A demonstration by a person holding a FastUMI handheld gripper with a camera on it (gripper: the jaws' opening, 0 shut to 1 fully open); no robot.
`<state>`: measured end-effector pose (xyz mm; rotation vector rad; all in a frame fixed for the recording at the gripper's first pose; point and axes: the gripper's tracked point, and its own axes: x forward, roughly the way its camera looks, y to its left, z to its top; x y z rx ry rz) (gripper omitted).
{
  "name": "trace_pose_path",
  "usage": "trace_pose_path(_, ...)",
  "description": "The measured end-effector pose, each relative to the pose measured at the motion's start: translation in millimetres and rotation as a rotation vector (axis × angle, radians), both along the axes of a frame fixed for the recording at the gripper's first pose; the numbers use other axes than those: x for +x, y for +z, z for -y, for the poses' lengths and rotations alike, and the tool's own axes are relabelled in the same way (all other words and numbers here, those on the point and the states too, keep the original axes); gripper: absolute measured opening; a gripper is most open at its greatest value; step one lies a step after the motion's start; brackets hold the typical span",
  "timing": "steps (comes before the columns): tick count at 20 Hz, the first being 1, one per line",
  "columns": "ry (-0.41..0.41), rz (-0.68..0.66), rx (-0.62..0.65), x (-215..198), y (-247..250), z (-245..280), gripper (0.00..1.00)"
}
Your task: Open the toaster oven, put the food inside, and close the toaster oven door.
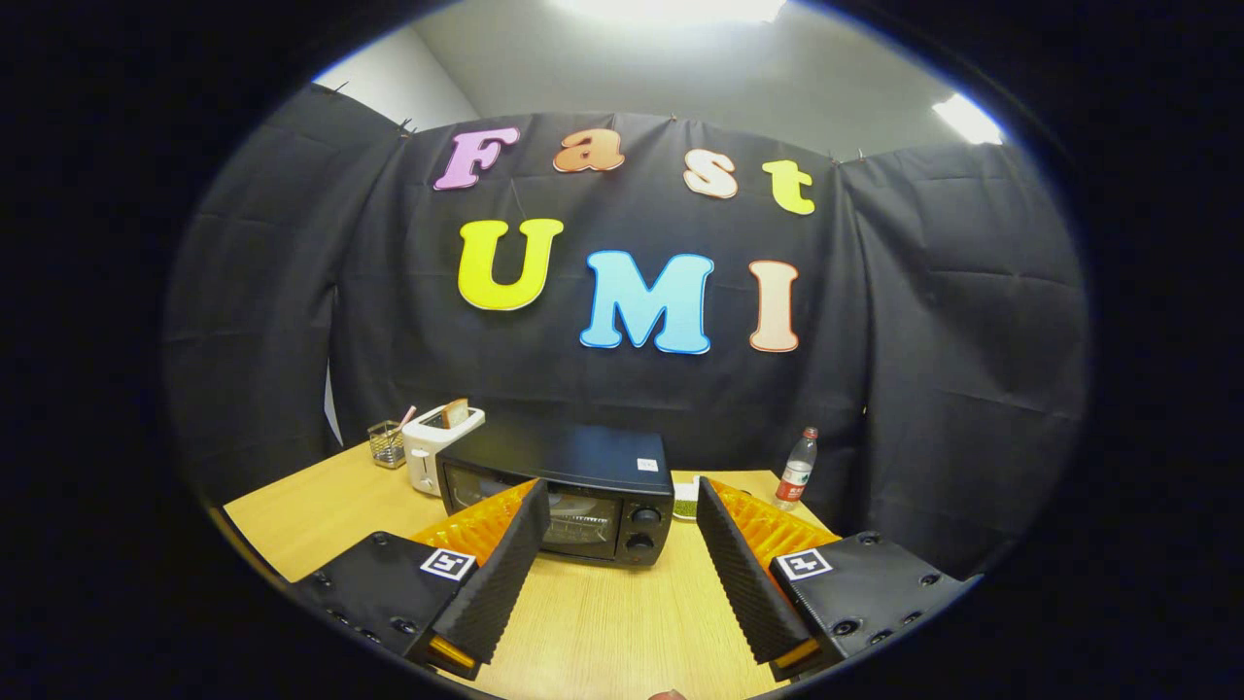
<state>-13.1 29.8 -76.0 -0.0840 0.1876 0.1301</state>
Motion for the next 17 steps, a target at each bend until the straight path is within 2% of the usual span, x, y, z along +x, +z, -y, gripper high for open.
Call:
trace_pose_path(5,-0.015,0.059,0.012,-21.8,26.3,10.7,0.97)
trace_pose_path(8,0.006,0.059,0.064,-38.0,24.2,0.9,0.96)
trace_pose_path(11,0.024,0.045,0.048,-53.2,16.5,2.7,0.96)
trace_pose_path(17,0.008,0.038,0.038,-53.1,16.7,18.7,0.97)
